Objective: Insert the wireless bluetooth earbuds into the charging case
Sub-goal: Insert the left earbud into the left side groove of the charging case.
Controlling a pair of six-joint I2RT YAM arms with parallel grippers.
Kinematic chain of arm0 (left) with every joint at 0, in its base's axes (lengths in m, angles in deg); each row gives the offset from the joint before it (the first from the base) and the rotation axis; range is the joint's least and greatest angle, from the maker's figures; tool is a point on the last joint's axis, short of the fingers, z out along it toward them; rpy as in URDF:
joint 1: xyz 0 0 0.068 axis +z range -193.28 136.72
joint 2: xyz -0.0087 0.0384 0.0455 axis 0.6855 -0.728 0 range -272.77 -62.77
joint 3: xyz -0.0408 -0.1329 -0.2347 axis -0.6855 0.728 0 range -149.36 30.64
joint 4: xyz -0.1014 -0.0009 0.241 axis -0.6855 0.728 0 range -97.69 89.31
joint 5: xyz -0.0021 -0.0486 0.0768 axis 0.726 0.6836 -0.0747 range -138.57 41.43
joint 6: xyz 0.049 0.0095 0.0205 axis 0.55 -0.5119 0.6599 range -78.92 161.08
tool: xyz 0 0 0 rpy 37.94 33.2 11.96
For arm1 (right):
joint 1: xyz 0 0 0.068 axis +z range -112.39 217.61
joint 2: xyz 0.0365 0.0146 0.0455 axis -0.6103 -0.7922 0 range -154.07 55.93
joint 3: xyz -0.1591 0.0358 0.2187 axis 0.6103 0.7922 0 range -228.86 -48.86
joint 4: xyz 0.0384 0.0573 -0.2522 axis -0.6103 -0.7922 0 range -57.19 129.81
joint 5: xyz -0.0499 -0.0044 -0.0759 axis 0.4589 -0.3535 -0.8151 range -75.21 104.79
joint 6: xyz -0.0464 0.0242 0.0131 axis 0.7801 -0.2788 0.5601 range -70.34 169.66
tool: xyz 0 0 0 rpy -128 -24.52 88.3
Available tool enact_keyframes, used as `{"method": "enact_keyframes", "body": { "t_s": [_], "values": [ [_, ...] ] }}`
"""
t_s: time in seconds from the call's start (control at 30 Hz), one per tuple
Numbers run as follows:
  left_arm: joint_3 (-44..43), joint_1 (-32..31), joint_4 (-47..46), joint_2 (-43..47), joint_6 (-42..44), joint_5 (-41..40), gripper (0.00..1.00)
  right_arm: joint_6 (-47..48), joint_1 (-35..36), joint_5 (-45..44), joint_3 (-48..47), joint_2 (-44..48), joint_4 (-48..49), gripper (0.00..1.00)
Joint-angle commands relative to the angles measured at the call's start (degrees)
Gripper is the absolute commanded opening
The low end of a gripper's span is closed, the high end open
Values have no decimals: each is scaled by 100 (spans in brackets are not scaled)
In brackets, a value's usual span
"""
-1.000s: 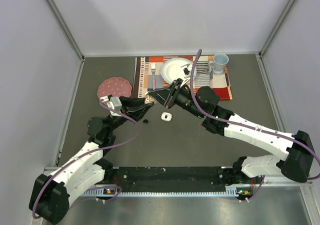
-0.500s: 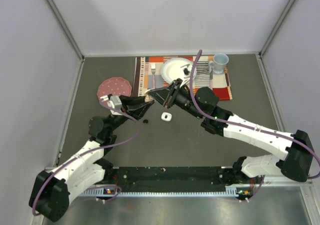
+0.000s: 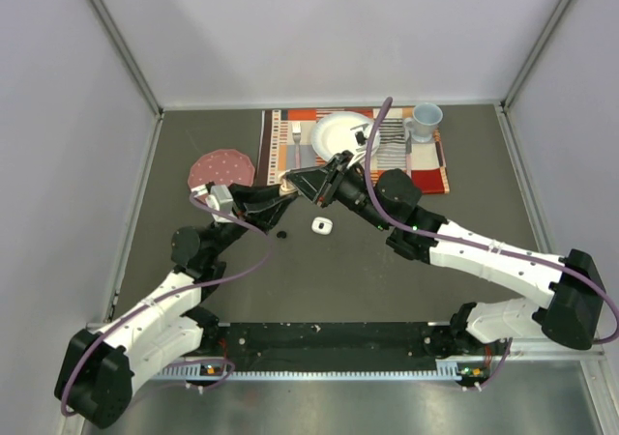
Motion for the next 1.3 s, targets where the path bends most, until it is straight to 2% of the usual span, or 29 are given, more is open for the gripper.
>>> {"method": "enact_keyframes", "body": {
  "t_s": [0.0, 0.4, 0.77, 0.87, 0.97, 1.0, 1.07, 1.1, 1.27],
  "values": [
    [-109, -55, -699, 48, -26, -319, 0, 174, 154, -38, 45, -66, 98, 0],
    [-91, -90, -813, 91, 97, -803, 0, 508, 330, -407, 116, -22, -192, 0],
    [-109, -99, -761, 109, 97, -750, 0, 886, 401, -460, -16, -31, -438, 0],
    [-109, -99, -726, 118, 97, -715, 0, 930, 392, -530, -77, -13, -500, 7],
    [-100, -99, -620, 144, 114, -645, 0, 1088, 392, -583, -244, 39, -614, 22],
    [-91, -99, -585, 162, 114, -636, 0, 1149, 392, -566, -297, 48, -640, 30],
    [-56, -99, -559, 171, 123, -636, 0, 1229, 392, -574, -455, 92, -746, 36],
    [-47, -108, -541, 205, 132, -645, 0, 1264, 392, -592, -490, 110, -746, 42],
    [14, -99, -471, 285, 167, -680, 0, 1387, 392, -583, -710, 171, -842, 50]
  ]
}}
